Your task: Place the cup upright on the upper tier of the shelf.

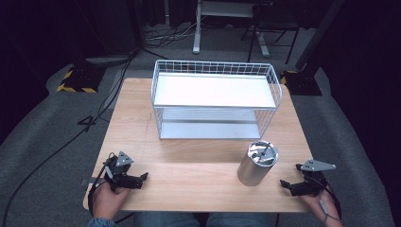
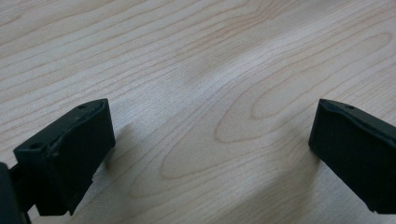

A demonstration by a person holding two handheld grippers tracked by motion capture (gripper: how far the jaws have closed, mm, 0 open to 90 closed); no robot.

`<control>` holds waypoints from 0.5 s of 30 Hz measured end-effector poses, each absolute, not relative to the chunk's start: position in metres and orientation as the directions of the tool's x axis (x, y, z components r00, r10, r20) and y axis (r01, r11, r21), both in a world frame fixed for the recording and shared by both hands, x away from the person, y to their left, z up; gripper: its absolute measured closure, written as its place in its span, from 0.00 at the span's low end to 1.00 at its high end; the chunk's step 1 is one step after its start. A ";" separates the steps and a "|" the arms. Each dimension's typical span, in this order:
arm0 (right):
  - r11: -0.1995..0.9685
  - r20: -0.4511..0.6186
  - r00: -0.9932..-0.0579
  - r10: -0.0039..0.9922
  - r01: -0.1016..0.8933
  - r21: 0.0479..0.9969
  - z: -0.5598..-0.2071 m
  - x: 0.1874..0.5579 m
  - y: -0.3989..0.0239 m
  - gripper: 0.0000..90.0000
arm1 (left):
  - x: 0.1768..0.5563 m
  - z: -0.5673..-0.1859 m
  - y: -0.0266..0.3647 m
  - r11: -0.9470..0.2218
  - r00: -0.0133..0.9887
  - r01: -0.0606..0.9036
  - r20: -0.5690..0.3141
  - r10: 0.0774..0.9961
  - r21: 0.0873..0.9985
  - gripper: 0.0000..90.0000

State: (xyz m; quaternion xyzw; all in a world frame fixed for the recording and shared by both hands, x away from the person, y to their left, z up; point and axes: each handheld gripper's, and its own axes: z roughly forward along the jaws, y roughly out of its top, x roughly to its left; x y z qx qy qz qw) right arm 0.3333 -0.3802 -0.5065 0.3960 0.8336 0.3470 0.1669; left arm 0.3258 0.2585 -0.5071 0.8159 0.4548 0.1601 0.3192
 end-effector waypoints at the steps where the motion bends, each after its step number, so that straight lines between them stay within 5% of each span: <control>1: 0.446 -0.003 -0.631 0.776 0.544 0.711 -0.506 0.333 -0.380 0.00 | 0.326 -0.507 0.259 -0.383 0.535 0.640 -0.029 0.844 0.667 0.01; 15: 0.445 -0.003 -0.631 0.776 0.545 0.710 -0.506 0.333 -0.380 0.00 | 0.328 -0.507 0.258 -0.385 0.535 0.637 -0.024 0.844 0.668 0.01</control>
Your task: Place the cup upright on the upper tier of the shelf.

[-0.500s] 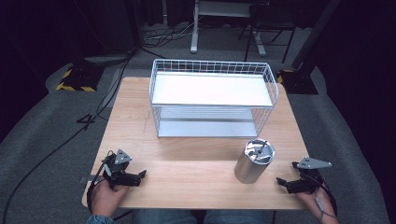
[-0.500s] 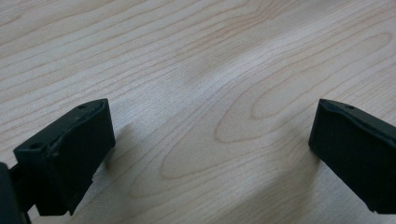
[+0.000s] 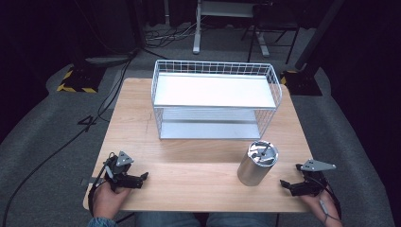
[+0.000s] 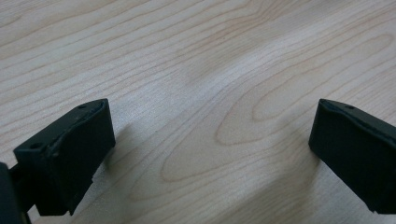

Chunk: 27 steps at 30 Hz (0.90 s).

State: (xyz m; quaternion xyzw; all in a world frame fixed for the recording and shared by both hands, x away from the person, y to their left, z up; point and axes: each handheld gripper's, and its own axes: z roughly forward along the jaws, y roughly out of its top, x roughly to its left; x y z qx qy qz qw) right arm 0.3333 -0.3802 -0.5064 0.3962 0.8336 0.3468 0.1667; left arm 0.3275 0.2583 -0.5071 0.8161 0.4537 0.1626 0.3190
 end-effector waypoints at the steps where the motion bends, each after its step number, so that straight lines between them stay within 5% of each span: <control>1: 0.445 -0.002 -0.630 0.776 0.545 0.711 -0.506 0.333 -0.380 0.00 | 0.328 -0.507 0.258 -0.384 0.534 0.638 -0.024 0.845 0.667 0.01; 17: 0.416 0.032 -0.630 0.776 0.549 0.725 -0.503 0.332 -0.383 0.00 | 0.328 -0.507 0.258 -0.379 0.532 0.643 -0.032 0.846 0.665 0.01; 27: 0.402 0.028 -0.672 0.740 0.476 0.783 -0.466 0.322 -0.373 0.00 | 0.328 -0.507 0.258 -0.379 0.532 0.643 -0.032 0.846 0.665 0.01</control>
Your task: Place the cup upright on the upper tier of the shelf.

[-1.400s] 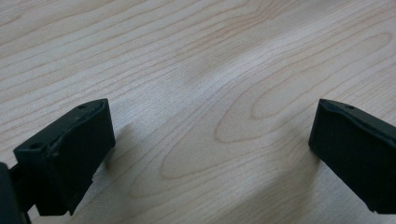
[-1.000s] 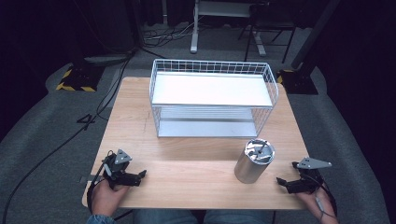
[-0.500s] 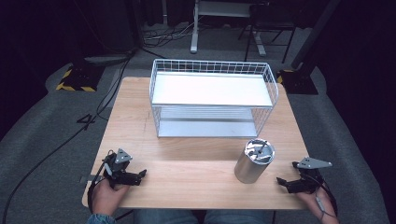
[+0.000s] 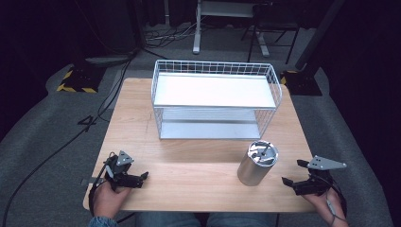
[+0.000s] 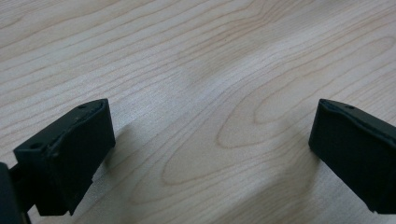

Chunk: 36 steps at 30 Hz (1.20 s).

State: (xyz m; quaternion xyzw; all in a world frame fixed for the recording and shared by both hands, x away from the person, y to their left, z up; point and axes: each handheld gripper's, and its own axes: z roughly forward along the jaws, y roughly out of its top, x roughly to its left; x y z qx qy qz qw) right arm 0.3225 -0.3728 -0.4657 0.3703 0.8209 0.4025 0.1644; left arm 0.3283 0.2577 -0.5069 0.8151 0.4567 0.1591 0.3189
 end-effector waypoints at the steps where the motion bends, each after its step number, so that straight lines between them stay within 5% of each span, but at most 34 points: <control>1: 0.402 0.028 -0.672 0.740 0.476 0.783 -0.466 0.322 -0.373 0.00 | 0.328 -0.507 0.258 -0.379 0.532 0.643 -0.032 0.846 0.665 0.01; 36: 0.335 0.057 -0.789 0.612 0.324 0.885 -0.419 0.312 -0.319 0.00 | 0.328 -0.507 0.258 -0.380 0.532 0.643 -0.032 0.846 0.665 0.01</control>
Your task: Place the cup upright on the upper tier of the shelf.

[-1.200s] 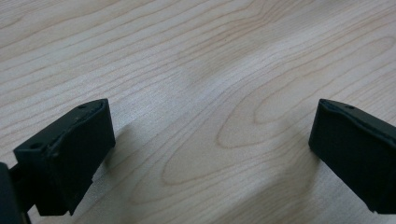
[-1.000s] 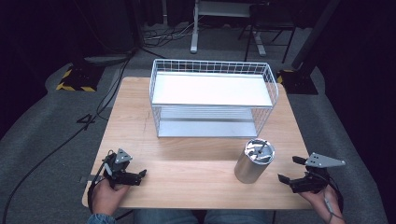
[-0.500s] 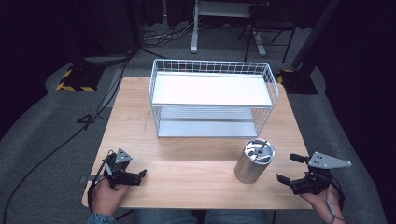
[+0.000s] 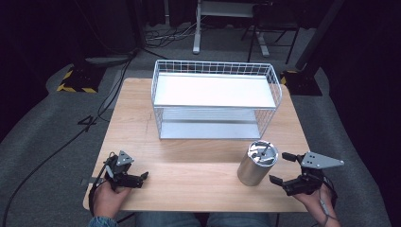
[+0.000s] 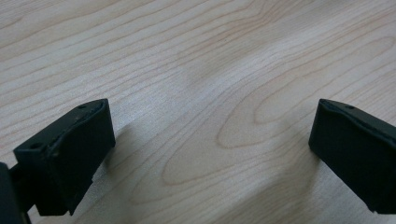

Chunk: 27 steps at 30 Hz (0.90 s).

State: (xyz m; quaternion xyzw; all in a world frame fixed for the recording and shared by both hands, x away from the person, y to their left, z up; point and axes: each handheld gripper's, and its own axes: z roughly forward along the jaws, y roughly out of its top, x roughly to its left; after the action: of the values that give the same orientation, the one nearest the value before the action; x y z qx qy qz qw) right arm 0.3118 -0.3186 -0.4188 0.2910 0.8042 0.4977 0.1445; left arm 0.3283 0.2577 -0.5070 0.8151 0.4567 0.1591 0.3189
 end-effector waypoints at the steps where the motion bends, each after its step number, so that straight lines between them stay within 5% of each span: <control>1: 0.331 0.061 -0.794 0.605 0.321 0.887 -0.419 0.313 -0.316 0.00 | 0.328 -0.507 0.258 -0.380 0.533 0.643 -0.032 0.846 0.665 0.01; 27: 0.300 0.066 -0.808 0.586 0.292 0.908 -0.439 0.338 -0.275 0.00 | 0.328 -0.507 0.258 -0.380 0.532 0.643 -0.032 0.846 0.665 0.01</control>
State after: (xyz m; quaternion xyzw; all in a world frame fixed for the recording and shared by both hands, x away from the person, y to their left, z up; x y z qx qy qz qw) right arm 0.3378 -0.2753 -0.4393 0.2763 0.7939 0.5231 0.1404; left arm 0.3283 0.2578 -0.5069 0.8152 0.4565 0.1592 0.3188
